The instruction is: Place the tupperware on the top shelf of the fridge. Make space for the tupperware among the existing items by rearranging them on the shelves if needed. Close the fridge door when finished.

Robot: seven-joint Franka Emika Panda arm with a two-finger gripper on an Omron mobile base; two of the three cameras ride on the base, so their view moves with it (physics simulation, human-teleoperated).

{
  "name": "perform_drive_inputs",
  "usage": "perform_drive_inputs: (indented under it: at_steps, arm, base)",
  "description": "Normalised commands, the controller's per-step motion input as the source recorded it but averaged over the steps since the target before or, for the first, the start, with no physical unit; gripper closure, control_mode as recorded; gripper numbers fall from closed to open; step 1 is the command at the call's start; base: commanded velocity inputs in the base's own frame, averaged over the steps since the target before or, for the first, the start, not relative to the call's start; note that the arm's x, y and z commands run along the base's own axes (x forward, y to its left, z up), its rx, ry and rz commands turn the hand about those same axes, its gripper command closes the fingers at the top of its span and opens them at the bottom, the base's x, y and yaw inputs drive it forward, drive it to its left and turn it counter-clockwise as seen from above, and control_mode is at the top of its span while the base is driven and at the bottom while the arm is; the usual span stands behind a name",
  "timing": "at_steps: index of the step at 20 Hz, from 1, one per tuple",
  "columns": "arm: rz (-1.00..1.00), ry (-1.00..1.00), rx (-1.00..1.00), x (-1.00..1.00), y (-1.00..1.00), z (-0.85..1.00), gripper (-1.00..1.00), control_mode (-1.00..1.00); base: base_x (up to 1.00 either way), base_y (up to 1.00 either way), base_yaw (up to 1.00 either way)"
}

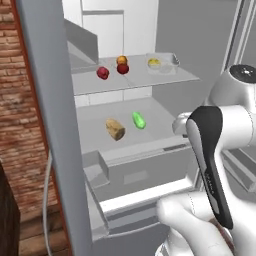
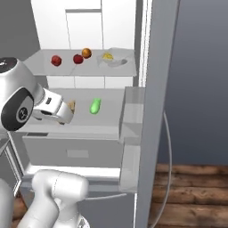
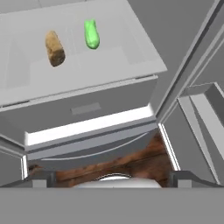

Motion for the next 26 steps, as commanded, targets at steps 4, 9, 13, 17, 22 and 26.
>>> perform_drive_inputs:
  at_steps: [4,9,13,17,22,26]
  arm:
    - [0.00,0.00,0.00,0.00,0.00,0.00,-1.00,1.00]
    - [0.00,0.00,0.00,0.00,0.00,0.00,-1.00,1.00]
    - [0.00,0.00,0.00,0.00,0.00,0.00,-1.00,1.00]
    - [0.00,0.00,0.00,0.00,0.00,0.00,-1.00,1.00]
    - [0.00,0.00,0.00,0.00,0.00,0.00,-1.00,1.00]
    - [0.00,0.00,0.00,0.00,0.00,0.00,-1.00,1.00]
  base:
    - [-0.82,0.07,0.32]
    - [-0.51,0.00,0.22]
    - [-0.21,0.00,0.16]
    - [-0.04,0.00,0.13]
    - [-0.24,0.00,0.06]
    - [-0.30,0.00,0.03]
